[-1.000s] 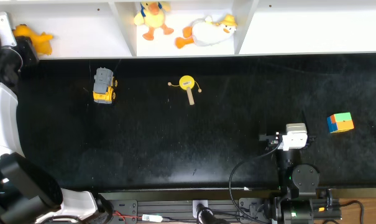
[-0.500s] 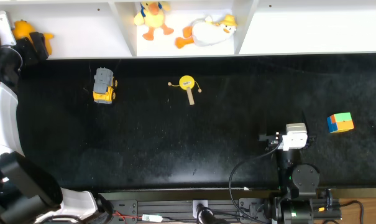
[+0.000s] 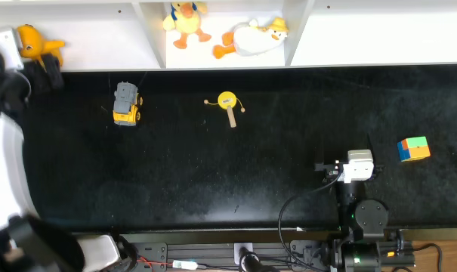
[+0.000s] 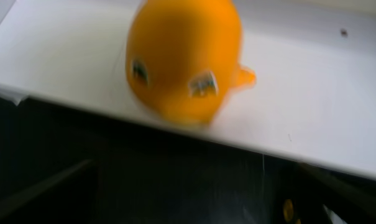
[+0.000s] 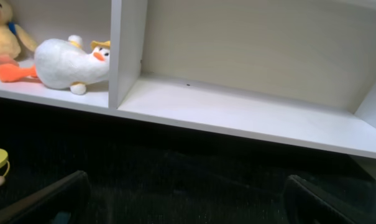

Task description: Store Toys

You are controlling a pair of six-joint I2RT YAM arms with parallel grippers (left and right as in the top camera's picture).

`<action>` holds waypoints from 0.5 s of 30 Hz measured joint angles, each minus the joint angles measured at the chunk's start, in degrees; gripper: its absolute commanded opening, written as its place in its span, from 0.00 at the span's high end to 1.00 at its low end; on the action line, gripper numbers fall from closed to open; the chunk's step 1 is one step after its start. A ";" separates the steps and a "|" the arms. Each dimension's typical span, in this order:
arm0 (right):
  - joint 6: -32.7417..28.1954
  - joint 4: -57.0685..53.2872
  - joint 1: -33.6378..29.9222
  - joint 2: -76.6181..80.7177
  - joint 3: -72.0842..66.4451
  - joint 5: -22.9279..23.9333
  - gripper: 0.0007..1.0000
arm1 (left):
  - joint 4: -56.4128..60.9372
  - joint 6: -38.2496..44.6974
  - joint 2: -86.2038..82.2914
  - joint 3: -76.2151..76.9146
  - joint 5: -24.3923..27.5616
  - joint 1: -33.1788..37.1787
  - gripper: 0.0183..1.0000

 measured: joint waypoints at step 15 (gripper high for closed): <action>-0.02 -0.02 0.00 0.00 0.00 -0.02 0.01 | -0.02 -0.31 -21.42 -29.66 -2.43 -16.39 0.00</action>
